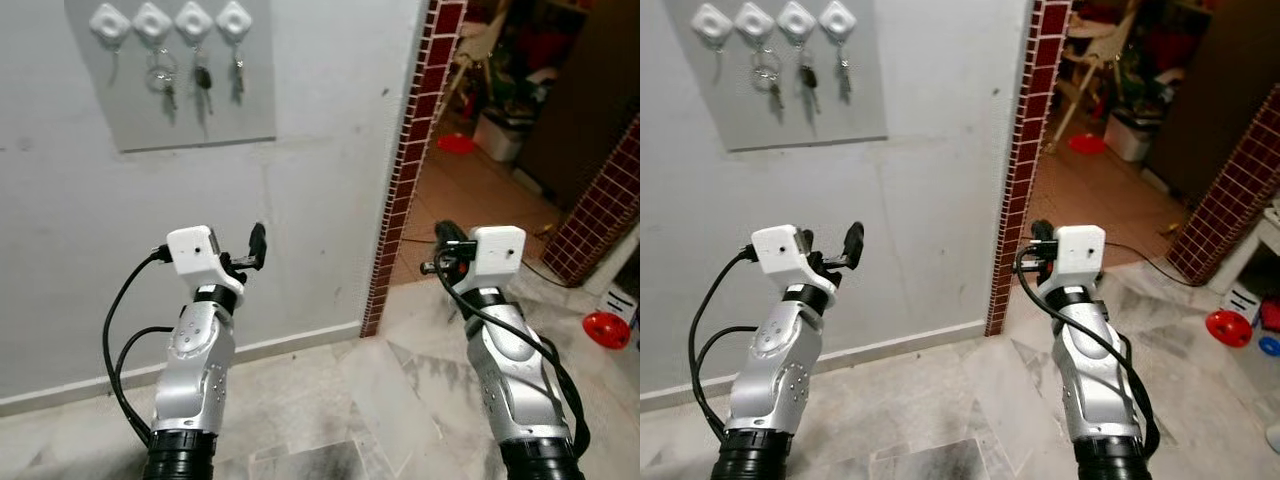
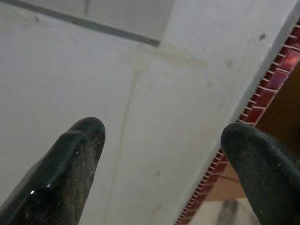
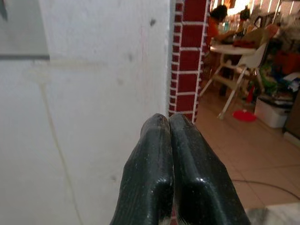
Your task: Hang keys on a hook
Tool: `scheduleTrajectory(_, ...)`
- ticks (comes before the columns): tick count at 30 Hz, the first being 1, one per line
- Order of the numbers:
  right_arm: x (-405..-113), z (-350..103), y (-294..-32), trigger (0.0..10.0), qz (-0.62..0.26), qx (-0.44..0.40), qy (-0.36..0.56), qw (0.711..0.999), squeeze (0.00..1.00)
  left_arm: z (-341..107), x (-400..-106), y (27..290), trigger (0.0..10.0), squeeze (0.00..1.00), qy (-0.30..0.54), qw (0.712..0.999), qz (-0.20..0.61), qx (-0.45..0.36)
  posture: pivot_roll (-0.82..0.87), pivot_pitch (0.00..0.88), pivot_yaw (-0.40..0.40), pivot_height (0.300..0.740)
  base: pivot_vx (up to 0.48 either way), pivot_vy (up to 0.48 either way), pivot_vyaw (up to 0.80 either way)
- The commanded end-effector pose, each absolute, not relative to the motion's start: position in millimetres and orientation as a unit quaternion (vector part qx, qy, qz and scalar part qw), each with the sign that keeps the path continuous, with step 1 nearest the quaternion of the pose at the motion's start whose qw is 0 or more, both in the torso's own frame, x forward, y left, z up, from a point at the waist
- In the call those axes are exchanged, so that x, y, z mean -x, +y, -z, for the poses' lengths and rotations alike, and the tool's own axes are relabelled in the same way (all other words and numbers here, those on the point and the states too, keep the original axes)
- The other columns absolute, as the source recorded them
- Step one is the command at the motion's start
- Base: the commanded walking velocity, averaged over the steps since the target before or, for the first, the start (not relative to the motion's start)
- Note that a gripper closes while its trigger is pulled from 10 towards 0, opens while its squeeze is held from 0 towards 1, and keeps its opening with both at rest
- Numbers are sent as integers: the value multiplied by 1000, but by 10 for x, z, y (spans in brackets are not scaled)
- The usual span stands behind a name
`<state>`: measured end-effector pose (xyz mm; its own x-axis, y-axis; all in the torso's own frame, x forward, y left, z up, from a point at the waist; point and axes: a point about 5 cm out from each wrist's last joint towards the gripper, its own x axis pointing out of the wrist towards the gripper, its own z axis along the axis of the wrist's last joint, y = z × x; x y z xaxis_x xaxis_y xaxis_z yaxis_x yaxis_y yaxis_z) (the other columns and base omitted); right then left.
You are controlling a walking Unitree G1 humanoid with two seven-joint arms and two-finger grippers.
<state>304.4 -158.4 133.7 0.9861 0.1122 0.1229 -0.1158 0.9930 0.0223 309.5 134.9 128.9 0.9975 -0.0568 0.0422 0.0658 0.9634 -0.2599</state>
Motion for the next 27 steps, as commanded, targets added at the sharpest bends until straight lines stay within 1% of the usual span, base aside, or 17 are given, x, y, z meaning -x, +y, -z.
scheduleTrajectory(1,-3056,-1416,-1558,10000,-63,-10,-76,995,0,-1314,-3103,1395,10000,0,-20,992,21,122,-8,38,-33,740,0,0,0)
scheduleTrajectory(15,-3050,-1417,-1602,10000,-53,-6,-76,996,0,-1293,-3125,1437,10000,0,-11,992,4,128,-13,47,-30,740,0,0,0)
scheduleTrajectory(22,-3039,-1417,-1595,10000,-50,-8,-77,996,0,-1301,-3136,1442,10000,0,-12,991,8,133,-16,48,-24,740,-260,383,0)
scheduleTrajectory(27,-3031,-1413,-1592,10000,-49,-9,-77,996,0,-1311,-3137,1437,10000,0,-13,991,11,132,-17,50,-21,740,0,426,0)
